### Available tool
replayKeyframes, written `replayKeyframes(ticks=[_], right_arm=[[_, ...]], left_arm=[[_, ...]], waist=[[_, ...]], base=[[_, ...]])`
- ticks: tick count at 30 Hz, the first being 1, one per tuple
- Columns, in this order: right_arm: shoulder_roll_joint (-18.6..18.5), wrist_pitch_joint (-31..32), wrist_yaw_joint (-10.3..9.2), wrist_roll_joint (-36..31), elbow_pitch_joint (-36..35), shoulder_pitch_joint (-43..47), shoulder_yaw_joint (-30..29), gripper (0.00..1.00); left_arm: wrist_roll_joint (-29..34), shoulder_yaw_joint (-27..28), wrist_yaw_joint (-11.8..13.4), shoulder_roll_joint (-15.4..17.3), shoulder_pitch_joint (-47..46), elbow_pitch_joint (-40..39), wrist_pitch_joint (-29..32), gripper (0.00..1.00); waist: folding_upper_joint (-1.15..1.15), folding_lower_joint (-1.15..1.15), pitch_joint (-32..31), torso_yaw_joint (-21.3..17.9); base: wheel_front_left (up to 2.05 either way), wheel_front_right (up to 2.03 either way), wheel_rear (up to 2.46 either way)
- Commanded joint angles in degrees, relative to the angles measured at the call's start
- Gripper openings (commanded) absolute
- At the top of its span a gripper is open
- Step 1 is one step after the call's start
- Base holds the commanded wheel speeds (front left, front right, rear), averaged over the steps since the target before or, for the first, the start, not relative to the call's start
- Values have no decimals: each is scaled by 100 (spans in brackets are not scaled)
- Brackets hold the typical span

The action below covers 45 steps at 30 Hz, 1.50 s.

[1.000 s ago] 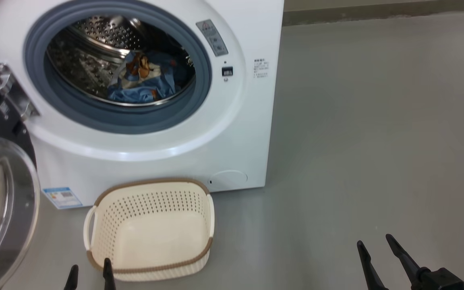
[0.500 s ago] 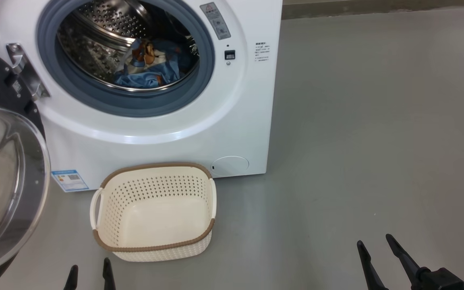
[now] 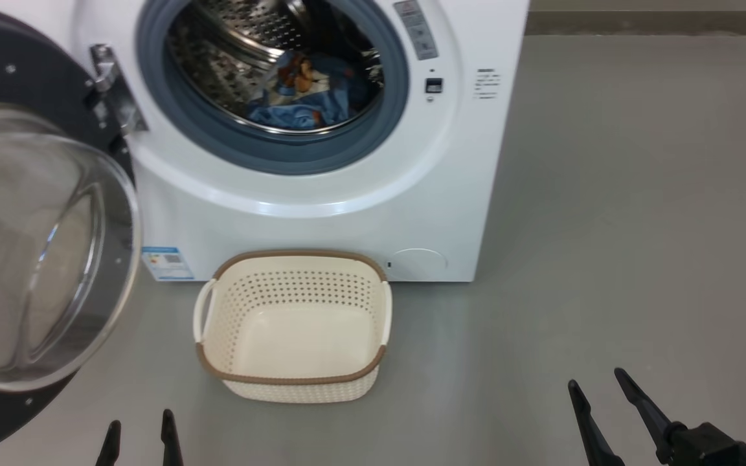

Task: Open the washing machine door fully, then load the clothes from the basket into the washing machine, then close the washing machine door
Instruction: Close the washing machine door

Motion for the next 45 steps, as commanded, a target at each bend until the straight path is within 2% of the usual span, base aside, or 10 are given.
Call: replayKeyframes(ticks=[1,13,23,33,45], right_arm=[[-96,-27,9,-61,-155,-256,144,100],[-261,-27,9,-79,-148,-596,412,100],[-375,-27,9,-82,-157,-854,628,100],[-373,-27,9,-87,-119,-1005,829,100],[-489,-27,9,-55,-62,-1093,1009,100]], left_arm=[[57,198,32,57,-105,-177,-37,100],[-30,121,86,57,-120,-286,-37,100],[-96,53,114,57,-123,-319,-37,100],[-70,89,96,56,-153,-298,-37,100],[-183,113,202,56,-106,-364,-37,100]], waist=[[0,0,9,262],[0,0,50,1361],[0,0,98,2091],[0,0,125,2461],[0,0,181,2563]], base=[[0,0,0],[0,0,0],[0,0,0],[0,0,0],[0,0,0]])
